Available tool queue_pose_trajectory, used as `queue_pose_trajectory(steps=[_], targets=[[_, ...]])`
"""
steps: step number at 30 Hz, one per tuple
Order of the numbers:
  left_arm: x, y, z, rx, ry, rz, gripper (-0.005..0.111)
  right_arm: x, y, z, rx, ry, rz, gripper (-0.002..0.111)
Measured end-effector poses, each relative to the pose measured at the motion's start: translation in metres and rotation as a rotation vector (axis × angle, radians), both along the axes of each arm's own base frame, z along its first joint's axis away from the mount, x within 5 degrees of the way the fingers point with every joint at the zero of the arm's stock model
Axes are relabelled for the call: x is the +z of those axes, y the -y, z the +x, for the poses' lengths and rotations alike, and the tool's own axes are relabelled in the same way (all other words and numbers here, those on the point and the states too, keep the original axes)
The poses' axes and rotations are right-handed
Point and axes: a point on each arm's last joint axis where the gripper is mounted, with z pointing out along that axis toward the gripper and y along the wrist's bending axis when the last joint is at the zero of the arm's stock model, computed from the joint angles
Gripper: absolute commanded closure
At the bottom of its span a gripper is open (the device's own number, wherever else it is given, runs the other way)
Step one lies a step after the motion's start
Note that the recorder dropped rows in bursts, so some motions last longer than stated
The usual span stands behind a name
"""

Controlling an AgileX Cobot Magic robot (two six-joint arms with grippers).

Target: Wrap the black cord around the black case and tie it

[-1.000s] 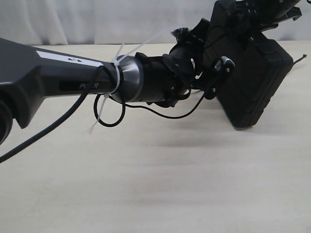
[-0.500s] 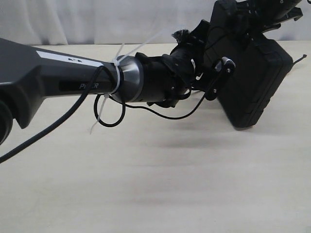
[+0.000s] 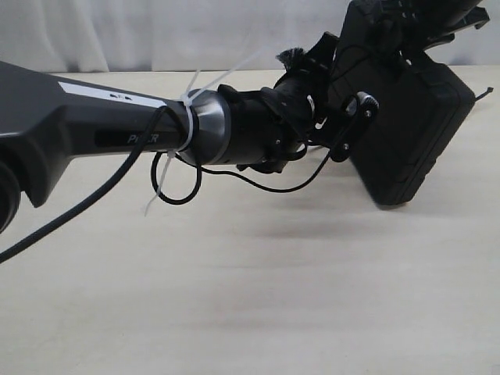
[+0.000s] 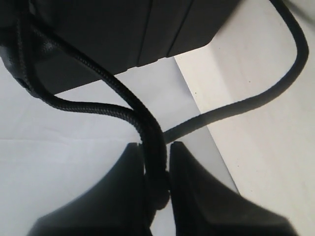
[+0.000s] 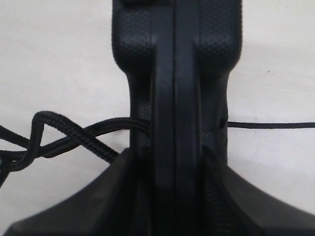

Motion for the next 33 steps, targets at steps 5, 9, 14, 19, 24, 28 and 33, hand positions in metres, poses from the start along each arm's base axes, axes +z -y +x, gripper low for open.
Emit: queue_pose_trajectory(steps=[5, 9, 14, 19, 24, 28, 33], targets=[[-0.0002, -0.0001, 0.0000, 0.002, -0.003, -0.002, 0.107, -0.0003, -0.0003, -0.0009, 0.003, -0.011, 0.003, 0.072], [-0.0002, -0.0001, 0.0000, 0.002, -0.003, -0.002, 0.107, 0.0002, -0.0004, -0.0014, 0.004, -0.015, 0.003, 0.072], [-0.0003, -0.0002, -0.0001, 0.004, -0.005, -0.004, 0.107, 0.0080, -0.0005, -0.0006, 0.007, 0.004, 0.003, 0.072], [-0.0003, -0.0002, -0.0001, 0.004, -0.005, -0.004, 0.107, 0.0083, -0.0005, -0.0012, 0.009, -0.002, 0.003, 0.072], [-0.0005, -0.0003, -0.0001, 0.007, -0.008, -0.007, 0.107, 0.0083, -0.0005, -0.0012, 0.010, -0.001, 0.002, 0.075], [-0.0008, -0.0004, -0.0002, 0.010, -0.013, -0.010, 0.107, 0.0083, -0.0005, -0.0012, 0.010, -0.001, 0.002, 0.086], [-0.0008, -0.0004, -0.0002, 0.010, -0.013, -0.010, 0.107, 0.0088, -0.0005, -0.0013, 0.011, -0.002, 0.002, 0.104]])
